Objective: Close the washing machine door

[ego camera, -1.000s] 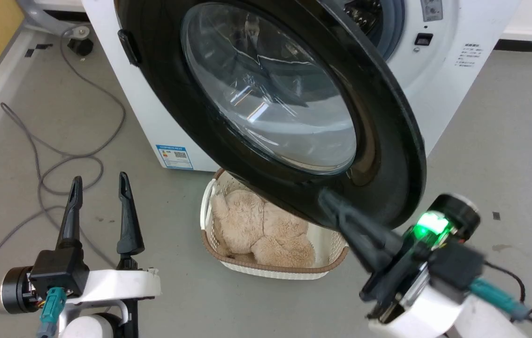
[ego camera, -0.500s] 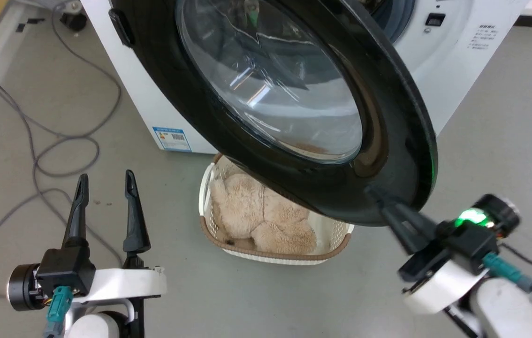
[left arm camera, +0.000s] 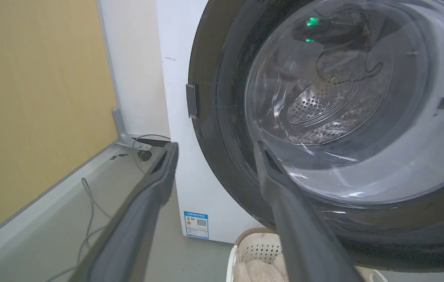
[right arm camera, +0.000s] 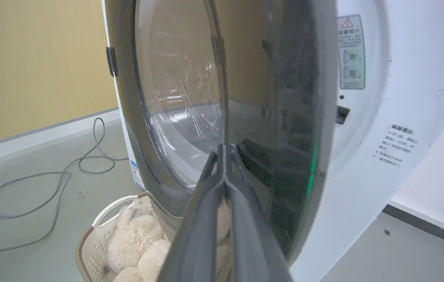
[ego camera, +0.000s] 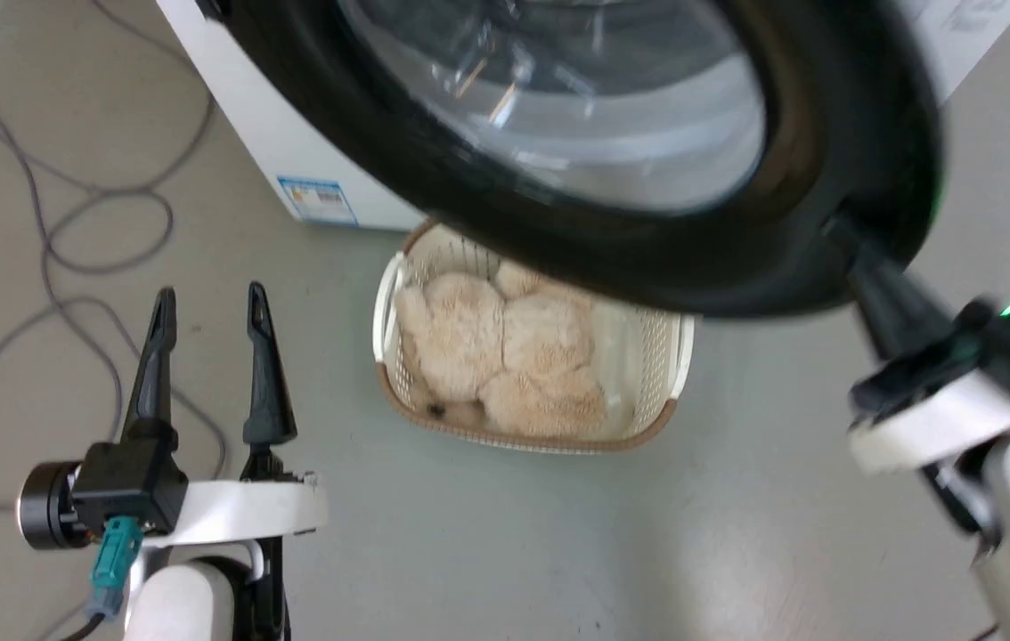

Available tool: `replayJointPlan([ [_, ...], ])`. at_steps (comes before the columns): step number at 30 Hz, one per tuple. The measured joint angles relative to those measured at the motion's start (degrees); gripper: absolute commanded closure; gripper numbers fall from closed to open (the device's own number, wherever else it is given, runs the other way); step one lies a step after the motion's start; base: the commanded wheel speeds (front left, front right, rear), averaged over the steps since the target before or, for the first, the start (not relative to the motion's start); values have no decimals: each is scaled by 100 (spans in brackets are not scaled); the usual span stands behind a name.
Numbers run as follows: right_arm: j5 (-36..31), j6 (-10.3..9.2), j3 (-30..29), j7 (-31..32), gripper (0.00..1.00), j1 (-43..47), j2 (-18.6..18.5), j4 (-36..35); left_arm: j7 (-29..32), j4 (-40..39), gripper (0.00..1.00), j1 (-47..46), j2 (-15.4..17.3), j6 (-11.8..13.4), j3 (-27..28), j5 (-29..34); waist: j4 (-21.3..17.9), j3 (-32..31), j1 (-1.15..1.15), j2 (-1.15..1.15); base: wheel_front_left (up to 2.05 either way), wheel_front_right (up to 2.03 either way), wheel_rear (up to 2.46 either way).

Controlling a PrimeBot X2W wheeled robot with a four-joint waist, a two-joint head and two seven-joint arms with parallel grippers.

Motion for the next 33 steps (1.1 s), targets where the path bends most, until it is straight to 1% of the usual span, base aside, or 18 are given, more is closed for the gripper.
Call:
replayJointPlan([
  [7, -69, -4, -579, 0, 100, -812, -22, 337, 0, -53, 0, -319, -33, -23, -47, -1, 88, 538, 0, 0, 0, 0, 0],
  [17, -287, -5, -1032, 1, 100, -1980, -115, 1101, 0, -63, 0, -670, -47, 4, -166, -69, 369, 1096, 0, 0, 0, 0, 0],
  [25, -337, 0, -1203, 0, 100, -2537, -152, 1656, 0, -67, 0, -687, -49, 89, -204, -141, 508, 1188, 0, 0, 0, 0, 0],
  [33, -398, -1, -1290, 0, 100, -2525, -123, 1711, 0, -52, 0, -683, -52, 136, -211, -146, 479, 1035, 0, 0, 0, 0, 0],
])
